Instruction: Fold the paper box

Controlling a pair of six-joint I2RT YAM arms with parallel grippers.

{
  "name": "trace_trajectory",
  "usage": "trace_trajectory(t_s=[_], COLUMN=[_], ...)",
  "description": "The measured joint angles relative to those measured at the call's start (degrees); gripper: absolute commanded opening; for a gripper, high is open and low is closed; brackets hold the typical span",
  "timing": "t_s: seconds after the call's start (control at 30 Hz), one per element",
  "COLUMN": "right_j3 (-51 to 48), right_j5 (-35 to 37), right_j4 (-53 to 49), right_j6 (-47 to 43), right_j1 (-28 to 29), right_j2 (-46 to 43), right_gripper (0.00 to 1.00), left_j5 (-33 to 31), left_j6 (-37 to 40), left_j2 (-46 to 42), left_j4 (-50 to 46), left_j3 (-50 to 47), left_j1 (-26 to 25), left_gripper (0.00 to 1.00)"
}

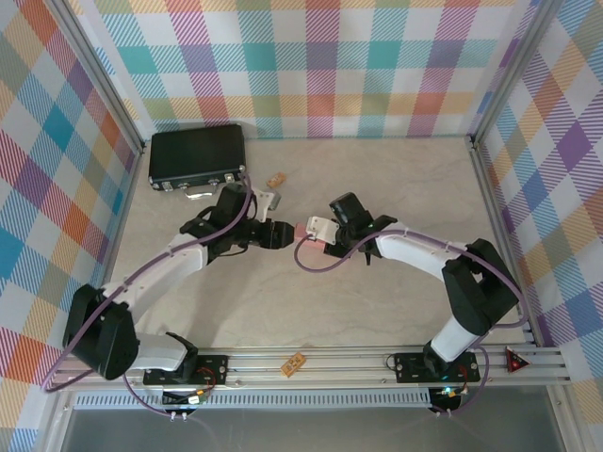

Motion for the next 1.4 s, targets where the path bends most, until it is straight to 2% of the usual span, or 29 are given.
trace_trajectory(t_s=[0.37,0.73,0.8,0.97,1.23,1.33,1.4], right_j3=[-8.5,-14.2,-14.6,-15.0,-16.6,-16.6,-16.6], right_j5=[14.6,25.1,26.0,26.3,25.0,23.5,22.4], right_j4=[19.7,45.2,48.1,50.6,50.1,47.1,45.0], right_j6=[-8.0,-19.0,-20.0,-21.0,-19.5,-17.8,-16.7], right_j1=[2.2,4.8,5.4,6.5,7.0,6.9,6.9], right_j2=[-0.2,10.0,11.2,12.2,11.9,10.3,9.3], right_gripper=[0.48,0.49,0.52,0.65,0.72,0.75,0.83], left_j5=[-8.7,-12.0,-12.5,-13.5,-14.8,-15.5,-15.8], left_j6=[-0.6,-1.9,-1.9,-2.0,-2.0,-2.0,-2.0], left_j2=[-4.3,-8.2,-8.5,-9.1,-9.1,-9.1,-9.1], left_j4=[-1.7,-2.1,-2.4,-3.1,-3.1,-3.1,-3.1], left_j3=[-5.3,-6.9,-7.2,-7.5,-8.0,-8.0,-8.0], left_j1=[0.0,0.1,0.1,0.1,0.3,0.4,0.4], left_gripper=[0.59,0.6,0.61,0.61,0.61,0.61,0.61])
